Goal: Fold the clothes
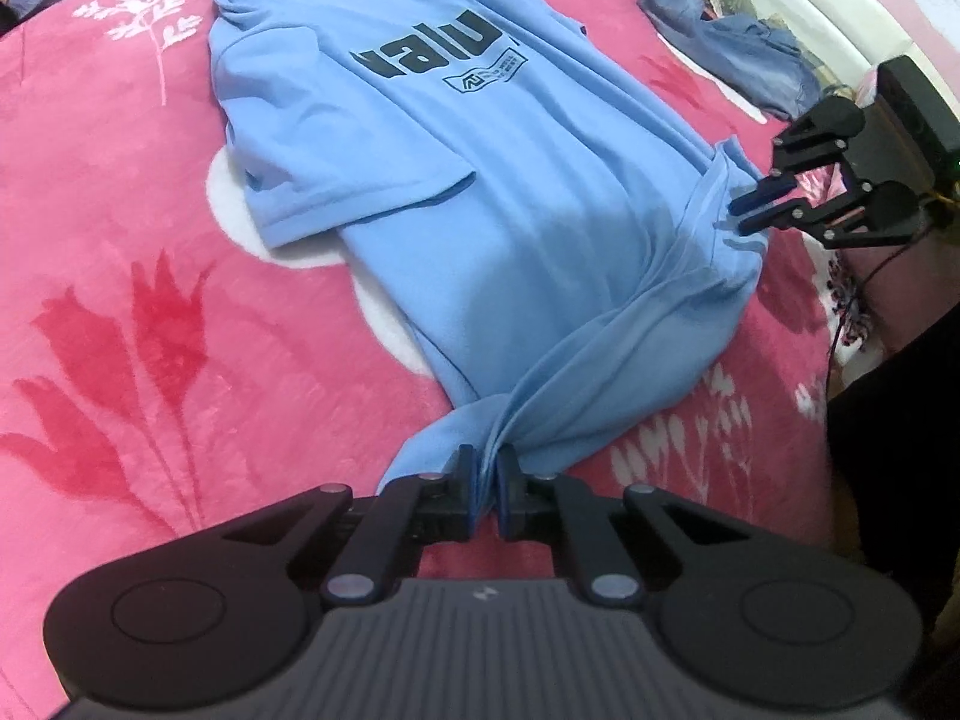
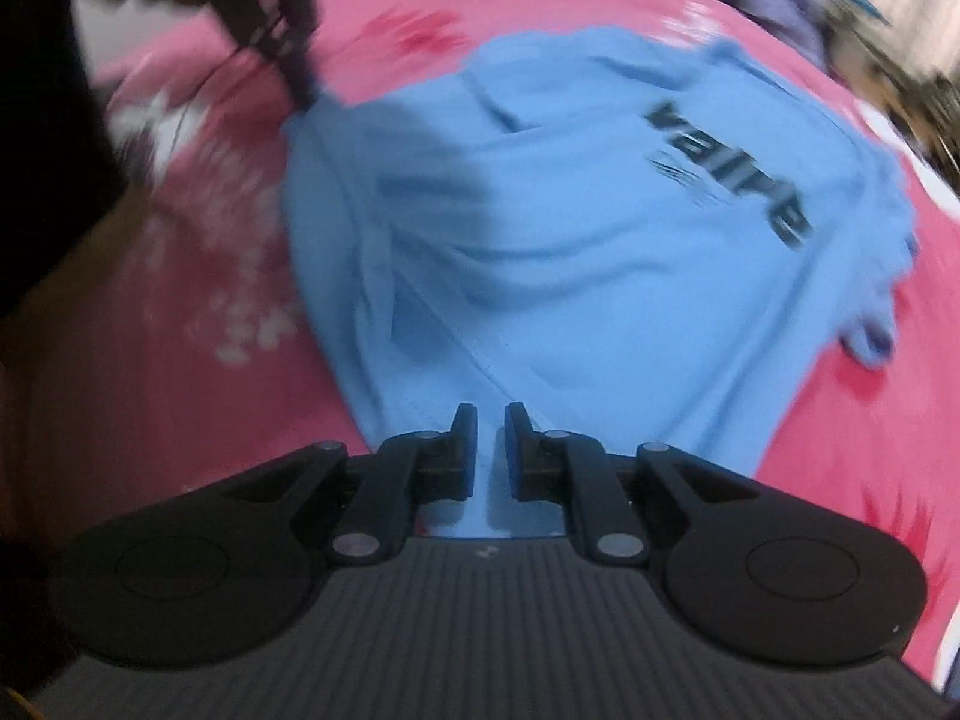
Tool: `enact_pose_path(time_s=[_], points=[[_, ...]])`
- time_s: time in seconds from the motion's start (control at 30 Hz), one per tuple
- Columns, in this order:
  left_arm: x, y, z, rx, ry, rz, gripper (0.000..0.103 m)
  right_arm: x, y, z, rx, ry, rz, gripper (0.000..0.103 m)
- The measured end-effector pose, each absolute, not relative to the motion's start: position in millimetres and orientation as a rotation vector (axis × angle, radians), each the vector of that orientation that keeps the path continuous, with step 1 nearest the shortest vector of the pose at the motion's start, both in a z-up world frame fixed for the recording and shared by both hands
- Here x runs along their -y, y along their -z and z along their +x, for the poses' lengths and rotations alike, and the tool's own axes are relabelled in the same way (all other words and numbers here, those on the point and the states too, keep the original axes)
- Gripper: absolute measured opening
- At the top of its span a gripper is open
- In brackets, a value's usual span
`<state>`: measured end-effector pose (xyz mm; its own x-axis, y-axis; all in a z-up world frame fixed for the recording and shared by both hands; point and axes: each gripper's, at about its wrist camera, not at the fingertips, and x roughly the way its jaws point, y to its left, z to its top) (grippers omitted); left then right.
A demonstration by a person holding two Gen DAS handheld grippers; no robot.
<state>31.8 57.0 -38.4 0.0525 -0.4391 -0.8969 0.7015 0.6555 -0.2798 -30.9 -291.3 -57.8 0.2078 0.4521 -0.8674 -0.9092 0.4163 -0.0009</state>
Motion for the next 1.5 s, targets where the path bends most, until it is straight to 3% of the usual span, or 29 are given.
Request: enact_pose_path(time_s=[0.3, 0.43, 0.5, 0.6, 0.93, 1.17, 1.33, 1.43, 1.5], points=[[-57.3, 41.2, 30.1, -1.258, 0.856, 0.282, 0.007, 286.4, 67.3, -39.1, -0.893, -1.114, -0.780, 0.023], [-55.5, 42.1, 29.1, -1.255, 0.859, 0.296, 0.007, 281.1, 74.4, -41.2, -0.886, -1.118, -0.822, 0.025], [-55.1, 42.2, 28.2, -1.254, 0.857, 0.297, 0.007, 280.3, 73.7, -41.4, -0.901, -1.113, -0.817, 0.020], [-55.8, 42.5, 27.7, -1.250, 0.856, 0.293, 0.007, 281.4, 71.4, -41.8, -0.937, -1.095, -0.794, 0.002], [-61.2, 44.3, 27.6, -1.249, 0.855, 0.281, 0.007, 299.3, 40.9, -36.8, -0.881, -0.907, -0.640, 0.001], [-62.2, 45.2, 26.6, -1.250, 0.852, 0.286, 0.007, 306.8, 51.5, -32.3, -0.911, -0.848, -0.585, 0.001], [-61.2, 47.2, 23.8, -1.248, 0.851, 0.296, 0.007, 322.9, 48.1, -26.0, -0.940, -0.778, -0.413, 0.006], [-60.7, 49.0, 22.8, -1.252, 0.853, 0.301, 0.007, 337.9, 42.5, -24.1, -0.952, -0.719, -0.294, 0.017], [-61.3, 50.0, 24.0, -1.256, 0.855, 0.301, 0.007, 357.5, 35.2, -25.3, -0.960, -0.646, -0.205, 0.018]])
